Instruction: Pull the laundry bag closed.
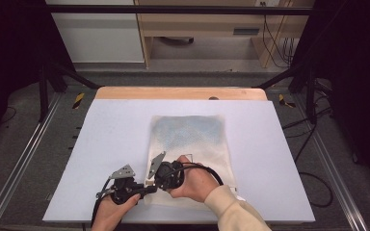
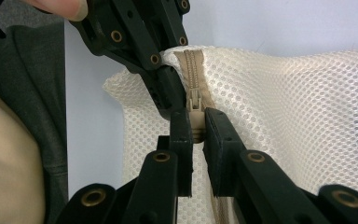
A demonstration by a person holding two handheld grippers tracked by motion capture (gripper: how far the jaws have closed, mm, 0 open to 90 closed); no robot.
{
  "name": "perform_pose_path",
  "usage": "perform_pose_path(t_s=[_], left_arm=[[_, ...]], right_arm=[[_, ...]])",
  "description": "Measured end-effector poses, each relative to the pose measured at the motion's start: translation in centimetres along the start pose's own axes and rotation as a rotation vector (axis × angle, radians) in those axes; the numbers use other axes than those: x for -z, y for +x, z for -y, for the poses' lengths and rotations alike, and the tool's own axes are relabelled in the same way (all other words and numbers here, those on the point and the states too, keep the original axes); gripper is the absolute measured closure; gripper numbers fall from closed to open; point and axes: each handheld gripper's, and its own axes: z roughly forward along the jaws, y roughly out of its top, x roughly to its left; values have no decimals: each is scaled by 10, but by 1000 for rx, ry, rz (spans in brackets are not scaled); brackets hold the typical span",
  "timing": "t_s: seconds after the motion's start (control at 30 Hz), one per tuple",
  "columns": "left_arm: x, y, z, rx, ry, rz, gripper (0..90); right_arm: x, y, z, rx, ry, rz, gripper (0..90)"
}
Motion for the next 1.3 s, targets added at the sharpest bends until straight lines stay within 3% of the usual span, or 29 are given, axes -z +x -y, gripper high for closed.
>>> perform_pose_path(t_s=[1.3], left_arm=[[1,-1,-1,-13,-1,5,849]], right_arm=[[1,-5,24,-36,18,8,823]])
